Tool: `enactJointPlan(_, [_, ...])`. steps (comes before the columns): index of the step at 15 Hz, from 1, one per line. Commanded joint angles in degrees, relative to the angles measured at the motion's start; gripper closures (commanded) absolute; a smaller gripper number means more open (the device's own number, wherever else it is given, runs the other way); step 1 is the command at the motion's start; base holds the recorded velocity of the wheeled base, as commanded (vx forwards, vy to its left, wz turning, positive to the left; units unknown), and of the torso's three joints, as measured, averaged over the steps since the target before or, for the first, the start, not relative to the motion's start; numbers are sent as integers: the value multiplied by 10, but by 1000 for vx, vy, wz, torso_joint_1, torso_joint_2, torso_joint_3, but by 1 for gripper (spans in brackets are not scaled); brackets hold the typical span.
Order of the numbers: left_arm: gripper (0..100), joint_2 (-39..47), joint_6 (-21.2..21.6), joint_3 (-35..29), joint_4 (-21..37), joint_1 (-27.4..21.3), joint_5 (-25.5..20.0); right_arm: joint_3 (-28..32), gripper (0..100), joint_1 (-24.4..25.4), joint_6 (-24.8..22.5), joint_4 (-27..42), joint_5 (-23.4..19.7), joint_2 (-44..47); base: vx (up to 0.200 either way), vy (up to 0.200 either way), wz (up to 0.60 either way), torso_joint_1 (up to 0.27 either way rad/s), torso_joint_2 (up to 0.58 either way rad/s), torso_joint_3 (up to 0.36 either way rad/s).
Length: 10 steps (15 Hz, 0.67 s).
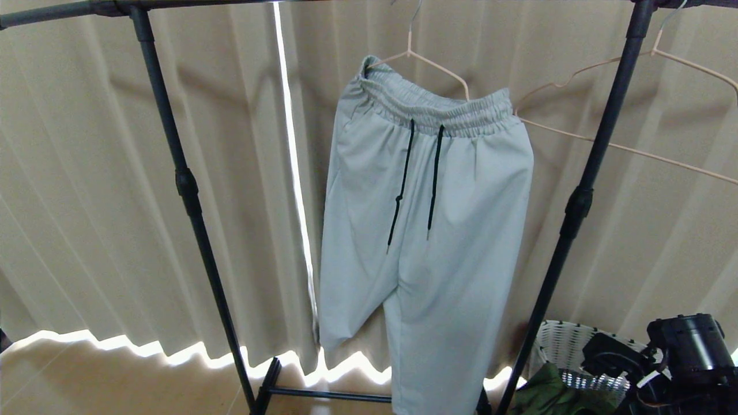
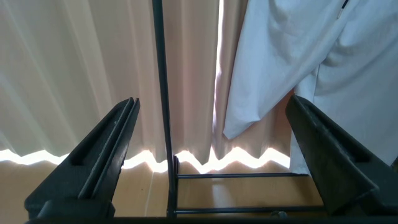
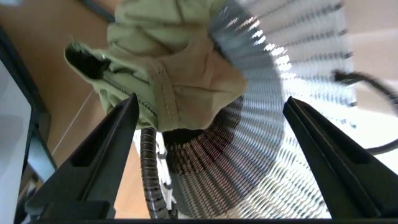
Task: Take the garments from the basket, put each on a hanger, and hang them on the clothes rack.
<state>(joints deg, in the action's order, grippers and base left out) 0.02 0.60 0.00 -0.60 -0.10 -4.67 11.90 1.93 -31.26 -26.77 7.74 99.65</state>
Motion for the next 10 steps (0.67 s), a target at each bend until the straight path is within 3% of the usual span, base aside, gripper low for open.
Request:
enactJointPlan(1, [0,0,0,0,0,0,0,2,0,-2,0,-11,0,46,0,0,0,0,0,0])
enactJointPlan(6, [0,0,0,0,0,0,0,1,0,-10,-7,-100,20,112,0,0,0,0,0,0])
enactJointPlan(7, [0,0,0,0,0,0,0,1,100,-18,-24,-106,20,112,0,0,0,0,0,0])
enactJointPlan(10, [0,0,0,0,0,0,0,-6,100,-24,-41,-131,20,93,0,0,0,0,0,0])
